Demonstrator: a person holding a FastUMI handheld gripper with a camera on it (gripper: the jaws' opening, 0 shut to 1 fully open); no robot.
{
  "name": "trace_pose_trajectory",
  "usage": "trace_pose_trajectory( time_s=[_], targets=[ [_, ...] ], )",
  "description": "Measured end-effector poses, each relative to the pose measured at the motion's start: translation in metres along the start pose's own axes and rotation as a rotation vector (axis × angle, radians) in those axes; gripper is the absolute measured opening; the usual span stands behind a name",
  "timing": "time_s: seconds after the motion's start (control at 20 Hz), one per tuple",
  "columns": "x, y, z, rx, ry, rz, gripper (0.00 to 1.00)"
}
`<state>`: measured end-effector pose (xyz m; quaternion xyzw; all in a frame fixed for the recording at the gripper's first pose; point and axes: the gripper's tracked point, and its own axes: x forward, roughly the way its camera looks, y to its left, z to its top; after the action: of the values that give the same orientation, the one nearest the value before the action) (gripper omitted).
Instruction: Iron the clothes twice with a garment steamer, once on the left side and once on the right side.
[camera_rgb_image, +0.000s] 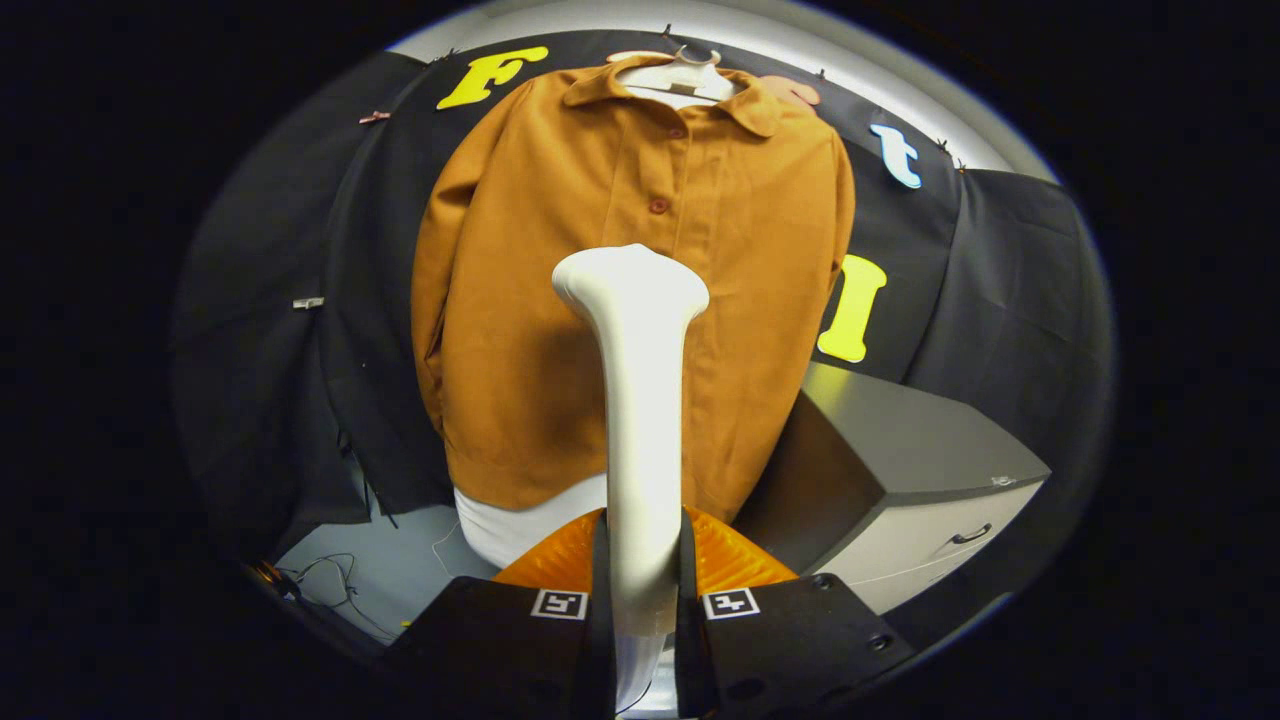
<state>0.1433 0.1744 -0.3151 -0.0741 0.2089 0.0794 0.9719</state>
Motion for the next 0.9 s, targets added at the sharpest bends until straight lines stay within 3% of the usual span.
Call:
trace_pose_trajectory(
  time_s=[0.9],
  targets=[
    [-0.083,-0.158,0.168,0.155,-0.285,-0.147,0.27]
  ],
)
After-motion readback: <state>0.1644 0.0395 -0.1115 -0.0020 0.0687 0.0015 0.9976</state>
